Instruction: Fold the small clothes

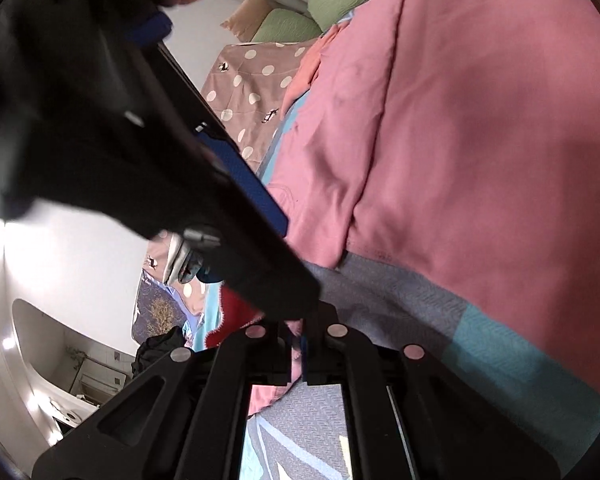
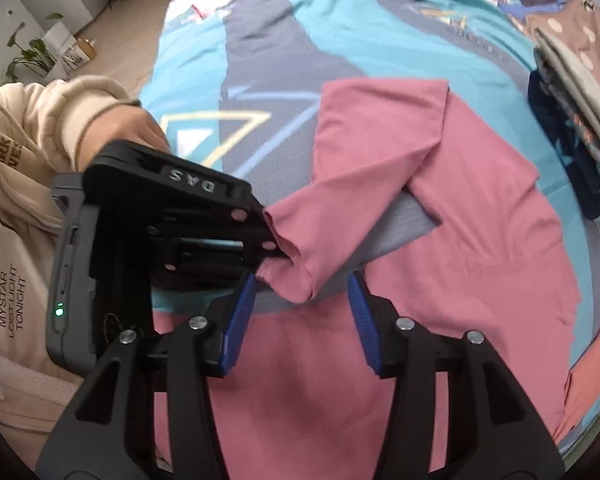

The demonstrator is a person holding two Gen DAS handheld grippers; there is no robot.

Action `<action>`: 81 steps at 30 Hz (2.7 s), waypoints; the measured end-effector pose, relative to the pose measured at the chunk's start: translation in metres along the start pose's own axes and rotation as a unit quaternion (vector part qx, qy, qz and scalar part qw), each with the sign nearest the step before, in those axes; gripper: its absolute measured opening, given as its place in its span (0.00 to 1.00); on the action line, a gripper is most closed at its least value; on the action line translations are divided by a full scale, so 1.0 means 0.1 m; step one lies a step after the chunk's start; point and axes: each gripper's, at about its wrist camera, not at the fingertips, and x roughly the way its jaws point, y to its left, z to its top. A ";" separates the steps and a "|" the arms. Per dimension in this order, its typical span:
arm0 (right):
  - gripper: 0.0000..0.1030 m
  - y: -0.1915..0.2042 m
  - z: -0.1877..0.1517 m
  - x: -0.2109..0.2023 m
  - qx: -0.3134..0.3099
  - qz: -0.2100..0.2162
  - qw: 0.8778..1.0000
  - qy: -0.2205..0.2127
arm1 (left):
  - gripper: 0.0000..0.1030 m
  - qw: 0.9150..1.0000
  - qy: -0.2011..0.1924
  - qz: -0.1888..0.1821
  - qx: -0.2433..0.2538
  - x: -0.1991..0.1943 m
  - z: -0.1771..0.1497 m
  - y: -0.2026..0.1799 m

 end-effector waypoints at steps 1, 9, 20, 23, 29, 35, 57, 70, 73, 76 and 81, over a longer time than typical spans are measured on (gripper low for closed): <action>0.47 -0.01 0.00 0.06 0.004 -0.008 1.000 0.011 | 0.02 1.000 -0.001 0.000 0.004 -0.01 0.00 -0.01; 0.50 -0.08 -0.07 -0.01 0.026 0.016 0.999 -0.018 | 0.02 1.000 -0.001 -0.002 0.016 -0.03 -0.01 -0.01; 0.58 -0.48 0.03 0.00 0.153 0.081 0.983 -0.063 | 0.02 0.996 -0.020 0.003 0.083 -0.02 0.10 -0.20; 0.58 -0.54 0.09 0.10 0.173 0.068 0.982 -0.034 | 0.02 0.989 -0.030 0.011 0.142 -0.02 0.09 -0.24; 0.61 -0.43 0.15 0.06 0.174 0.074 0.982 -0.017 | 0.02 0.965 -0.046 0.027 0.259 -0.04 0.02 -0.41; 0.57 -0.59 0.02 0.12 0.209 0.030 0.977 0.030 | 0.03 0.967 -0.049 0.020 0.248 -0.11 0.05 -0.37; 0.56 -0.89 -1.40 0.26 0.504 0.318 0.783 -0.176 | 0.04 0.997 -0.010 0.008 0.078 -0.11 0.11 0.21; 0.10 -1.03 -1.39 0.44 0.585 0.342 0.694 -0.243 | 0.05 0.999 0.000 0.017 0.045 -0.13 0.28 0.37; 0.02 -1.05 -1.29 0.21 0.560 0.313 0.723 -0.256 | 0.05 1.000 0.005 0.020 0.001 -0.10 0.36 0.58; 0.02 -1.13 -1.09 -0.20 0.514 0.264 0.772 -0.265 | 0.05 0.998 -0.002 0.027 -0.058 -0.10 0.48 0.83; 0.02 -1.22 -0.78 -0.88 0.446 0.197 0.828 -0.275 | 0.05 0.982 -0.037 0.031 -0.183 -0.14 0.80 1.36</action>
